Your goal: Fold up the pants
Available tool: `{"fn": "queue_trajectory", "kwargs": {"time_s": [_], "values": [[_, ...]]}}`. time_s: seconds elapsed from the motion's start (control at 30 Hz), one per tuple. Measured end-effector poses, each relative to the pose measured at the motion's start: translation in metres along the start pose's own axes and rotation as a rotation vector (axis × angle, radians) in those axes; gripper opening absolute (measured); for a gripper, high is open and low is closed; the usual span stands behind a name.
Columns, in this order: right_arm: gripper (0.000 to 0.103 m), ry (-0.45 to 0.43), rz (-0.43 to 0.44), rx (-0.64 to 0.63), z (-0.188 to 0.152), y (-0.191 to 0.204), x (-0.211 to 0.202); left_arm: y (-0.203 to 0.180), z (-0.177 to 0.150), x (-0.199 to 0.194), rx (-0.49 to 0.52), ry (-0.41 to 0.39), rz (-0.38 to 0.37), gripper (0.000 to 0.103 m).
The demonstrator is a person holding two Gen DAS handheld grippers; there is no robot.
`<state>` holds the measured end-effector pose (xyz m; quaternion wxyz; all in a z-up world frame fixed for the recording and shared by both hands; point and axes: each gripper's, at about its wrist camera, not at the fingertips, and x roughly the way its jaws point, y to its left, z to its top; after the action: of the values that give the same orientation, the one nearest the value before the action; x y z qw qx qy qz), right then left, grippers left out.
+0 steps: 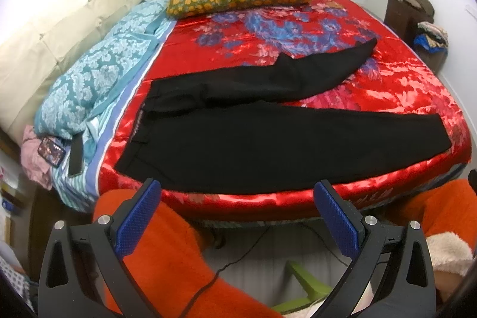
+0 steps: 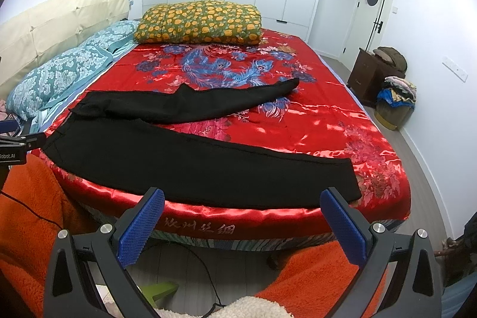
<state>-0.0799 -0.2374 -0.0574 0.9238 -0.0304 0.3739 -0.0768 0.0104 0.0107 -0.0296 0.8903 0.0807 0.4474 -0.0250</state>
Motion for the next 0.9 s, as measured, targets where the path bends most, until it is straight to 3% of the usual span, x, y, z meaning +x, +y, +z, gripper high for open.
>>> {"fn": "queue_trajectory", "kwargs": {"time_s": [0.17,0.33,0.47,0.6,0.73,0.83,0.9], "values": [[0.103,0.012,0.048,-0.027,0.007,-0.002,0.020,-0.001,0.018,0.021,0.003,-0.013,0.009,0.102],[0.103,-0.060,0.133,-0.034,0.041,-0.024,0.064,0.001,0.058,0.058,-0.052,-0.067,0.002,0.102],[0.103,0.053,0.243,0.078,0.074,-0.070,0.166,-0.003,0.078,0.096,-0.096,-0.030,-0.005,0.102],[0.103,0.149,0.235,0.221,0.111,-0.129,0.278,-0.008,0.069,0.126,-0.114,0.043,-0.029,0.102],[0.103,0.191,0.282,0.372,0.165,-0.180,0.385,-0.012,0.059,0.154,-0.103,0.130,0.013,0.102],[0.103,0.178,0.305,0.588,0.202,-0.221,0.459,-0.012,0.056,0.173,-0.125,0.185,0.040,0.102],[0.103,0.190,0.303,0.667,0.215,-0.231,0.496,-0.012,0.058,0.184,-0.139,0.216,0.045,0.102]]}}
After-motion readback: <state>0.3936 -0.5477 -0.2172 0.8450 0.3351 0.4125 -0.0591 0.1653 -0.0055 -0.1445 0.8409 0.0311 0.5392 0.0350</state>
